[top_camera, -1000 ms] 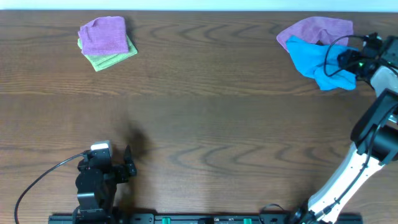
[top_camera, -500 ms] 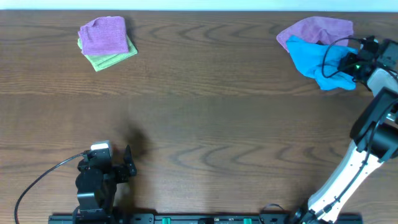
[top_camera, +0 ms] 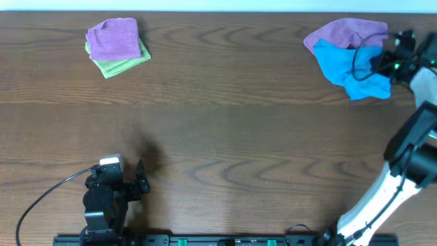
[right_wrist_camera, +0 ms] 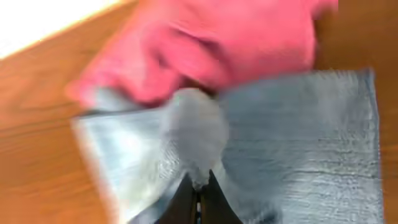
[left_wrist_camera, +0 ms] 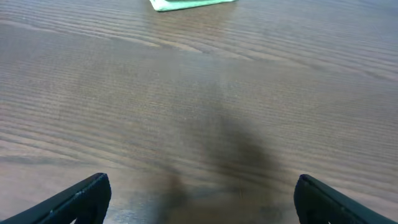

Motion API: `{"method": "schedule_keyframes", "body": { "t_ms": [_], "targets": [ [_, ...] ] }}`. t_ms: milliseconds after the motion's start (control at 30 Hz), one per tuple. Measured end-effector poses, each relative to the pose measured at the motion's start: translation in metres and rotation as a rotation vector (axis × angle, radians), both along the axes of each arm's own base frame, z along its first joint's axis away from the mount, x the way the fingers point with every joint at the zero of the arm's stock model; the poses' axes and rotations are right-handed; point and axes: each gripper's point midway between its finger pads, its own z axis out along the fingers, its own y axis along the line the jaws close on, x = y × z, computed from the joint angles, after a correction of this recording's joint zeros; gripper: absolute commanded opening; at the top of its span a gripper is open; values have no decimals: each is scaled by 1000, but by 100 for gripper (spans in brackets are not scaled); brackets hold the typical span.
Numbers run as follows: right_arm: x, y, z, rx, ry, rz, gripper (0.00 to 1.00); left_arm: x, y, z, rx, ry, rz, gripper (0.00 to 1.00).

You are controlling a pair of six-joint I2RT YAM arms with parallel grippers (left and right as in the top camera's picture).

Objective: Fold the cloth
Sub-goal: 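Lift the blue cloth with the right gripper and drag it to table center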

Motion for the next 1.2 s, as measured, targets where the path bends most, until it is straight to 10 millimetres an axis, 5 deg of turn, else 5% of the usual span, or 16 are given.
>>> {"method": "schedule_keyframes", "body": {
  "t_ms": [200,267,533,833,933,1200],
  "targets": [
    [-21,66,106,-70,-88,139,1,0,0,0,0,0,0,95],
    [-31,88,121,-76,-81,185,1,0,0,0,0,0,0,95],
    [-78,175,141,-52,22,356,1,0,0,0,0,0,0,95],
    [-170,303,193,-64,33,671,1,0,0,0,0,0,0,95],
    [-198,331,204,-67,22,757,1,0,0,0,0,0,0,95],
    [-243,419,223,-28,-65,1002,1,0,0,0,0,0,0,95]
  ]
}}
